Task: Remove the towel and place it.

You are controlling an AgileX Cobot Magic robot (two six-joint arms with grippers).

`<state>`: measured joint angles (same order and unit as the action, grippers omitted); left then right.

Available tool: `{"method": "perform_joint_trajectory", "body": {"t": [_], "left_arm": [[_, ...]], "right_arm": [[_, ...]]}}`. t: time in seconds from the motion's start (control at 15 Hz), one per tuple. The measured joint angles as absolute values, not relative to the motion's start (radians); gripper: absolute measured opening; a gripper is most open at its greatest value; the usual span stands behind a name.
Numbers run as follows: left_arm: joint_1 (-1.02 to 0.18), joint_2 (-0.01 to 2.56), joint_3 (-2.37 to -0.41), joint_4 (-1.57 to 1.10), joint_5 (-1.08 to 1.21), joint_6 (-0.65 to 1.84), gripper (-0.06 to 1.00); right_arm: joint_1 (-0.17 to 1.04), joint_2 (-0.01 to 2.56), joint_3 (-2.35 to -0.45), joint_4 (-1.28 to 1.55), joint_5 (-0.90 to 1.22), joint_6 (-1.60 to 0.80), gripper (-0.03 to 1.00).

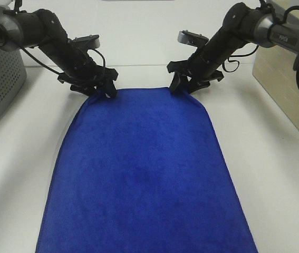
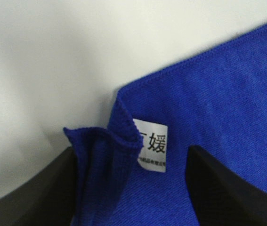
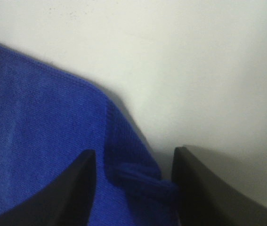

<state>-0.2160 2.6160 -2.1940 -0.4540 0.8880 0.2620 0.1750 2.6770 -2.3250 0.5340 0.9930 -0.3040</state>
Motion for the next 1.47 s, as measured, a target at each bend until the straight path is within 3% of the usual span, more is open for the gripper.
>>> {"method": "perform_joint_trajectory", "body": {"t": [0.33, 0.47, 0.53, 0.73, 0.8, 1.47], "left_arm": [[-0.217, 2.616, -2.194, -0.443, 0.887, 0.262, 0.58], [-0.217, 2.617, -2.194, -0.419, 0.884, 0.263, 0.43], [-0.217, 2.617, -2.194, -0.417, 0.884, 0.263, 0.38], [-0.217, 2.619, -2.194, -0.407, 0.884, 0.275, 0.06], [-0.217, 2.619, -2.194, -0.407, 0.884, 0.291, 0.02], [-0.223, 2.641, -2.328, -0.287, 0.827, 0.303, 0.02]], "right_arm": [[0.183, 2.685, -2.321, 0.508, 0.953, -0.305, 0.15], [0.184, 2.685, -2.32, 0.472, 0.95, -0.305, 0.02], [0.184, 2.685, -2.32, 0.47, 0.95, -0.306, 0.02], [0.184, 2.675, -2.32, 0.439, 0.949, -0.315, 0.02], [0.184, 2.673, -2.32, 0.431, 0.949, -0.324, 0.02], [0.184, 2.625, -2.313, 0.415, 0.766, -0.419, 0.02]]}}
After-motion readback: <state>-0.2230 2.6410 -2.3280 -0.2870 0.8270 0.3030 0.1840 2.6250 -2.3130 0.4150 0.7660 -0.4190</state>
